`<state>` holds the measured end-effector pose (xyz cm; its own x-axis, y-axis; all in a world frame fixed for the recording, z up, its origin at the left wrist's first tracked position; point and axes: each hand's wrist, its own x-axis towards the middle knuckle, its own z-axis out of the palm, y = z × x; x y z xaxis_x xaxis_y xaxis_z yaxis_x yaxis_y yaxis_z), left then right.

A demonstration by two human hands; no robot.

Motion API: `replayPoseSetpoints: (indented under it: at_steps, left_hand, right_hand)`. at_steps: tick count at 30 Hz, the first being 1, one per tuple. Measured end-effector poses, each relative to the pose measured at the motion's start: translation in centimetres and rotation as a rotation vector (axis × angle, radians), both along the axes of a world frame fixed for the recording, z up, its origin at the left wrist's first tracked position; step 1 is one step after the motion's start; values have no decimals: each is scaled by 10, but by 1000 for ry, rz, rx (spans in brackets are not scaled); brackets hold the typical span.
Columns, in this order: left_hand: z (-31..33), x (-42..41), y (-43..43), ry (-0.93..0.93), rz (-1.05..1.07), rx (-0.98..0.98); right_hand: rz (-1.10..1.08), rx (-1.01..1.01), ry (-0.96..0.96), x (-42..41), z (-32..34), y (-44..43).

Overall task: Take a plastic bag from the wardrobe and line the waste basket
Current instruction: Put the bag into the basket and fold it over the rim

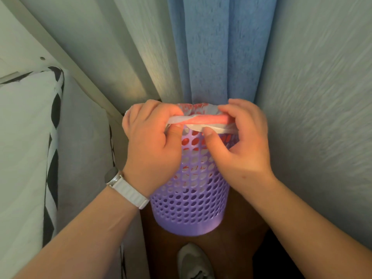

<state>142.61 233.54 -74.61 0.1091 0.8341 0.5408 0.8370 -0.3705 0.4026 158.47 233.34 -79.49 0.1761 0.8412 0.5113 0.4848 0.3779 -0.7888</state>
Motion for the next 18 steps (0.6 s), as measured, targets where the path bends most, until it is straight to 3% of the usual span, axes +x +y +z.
replayPoseSetpoints:
  at_steps: [8, 14, 18]
  left_hand:
    - [-2, 4, -3, -101, -55, -5]
    - [-1, 18, -15, 85, -63, -1]
    - [0, 22, -18, 68, -16, 30]
  right_hand:
    - [-30, 52, 47, 12, -10, 9]
    - [-96, 75, 37, 7, -4, 5]
    - [-118, 76, -6, -5, 0, 1]
